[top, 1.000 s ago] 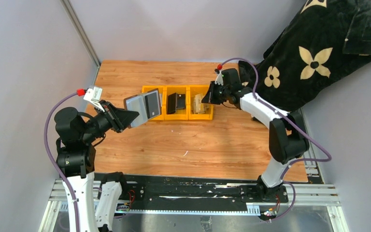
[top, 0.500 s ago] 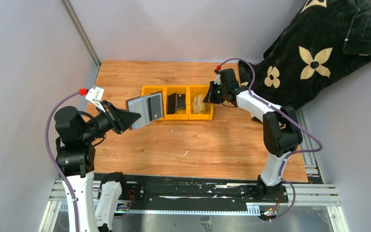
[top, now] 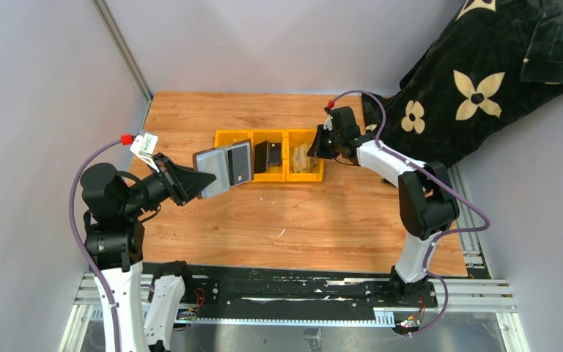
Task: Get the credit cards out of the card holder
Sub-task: Place the credit card in the storage box, then remove the credit card from the card holder.
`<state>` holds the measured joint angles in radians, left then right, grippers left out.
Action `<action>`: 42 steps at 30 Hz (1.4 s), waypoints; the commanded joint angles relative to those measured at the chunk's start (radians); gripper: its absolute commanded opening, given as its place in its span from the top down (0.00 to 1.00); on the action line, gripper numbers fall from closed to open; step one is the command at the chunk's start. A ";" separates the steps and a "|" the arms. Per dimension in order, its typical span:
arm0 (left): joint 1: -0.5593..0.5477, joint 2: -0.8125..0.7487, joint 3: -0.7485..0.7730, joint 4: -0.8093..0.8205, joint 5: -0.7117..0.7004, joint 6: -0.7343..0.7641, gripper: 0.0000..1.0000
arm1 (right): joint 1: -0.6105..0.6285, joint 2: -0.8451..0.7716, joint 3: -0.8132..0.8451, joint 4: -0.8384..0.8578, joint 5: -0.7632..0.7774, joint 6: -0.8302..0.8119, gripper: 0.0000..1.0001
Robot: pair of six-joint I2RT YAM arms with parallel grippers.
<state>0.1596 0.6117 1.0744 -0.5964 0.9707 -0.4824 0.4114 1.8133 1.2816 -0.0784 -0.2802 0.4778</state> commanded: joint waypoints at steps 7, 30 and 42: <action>-0.005 -0.016 0.043 0.066 0.094 -0.033 0.89 | 0.028 -0.087 0.047 -0.104 0.132 -0.012 0.57; -0.005 -0.041 -0.010 0.452 0.147 -0.393 0.92 | 0.381 -0.668 -0.290 0.727 -0.387 0.343 0.22; -0.005 -0.054 -0.014 0.501 0.169 -0.461 0.94 | 0.483 -0.541 -0.218 0.882 -0.392 0.407 0.41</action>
<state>0.1596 0.5724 1.0672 -0.1566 1.1240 -0.8978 0.8627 1.2465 1.0058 0.7105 -0.6483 0.8482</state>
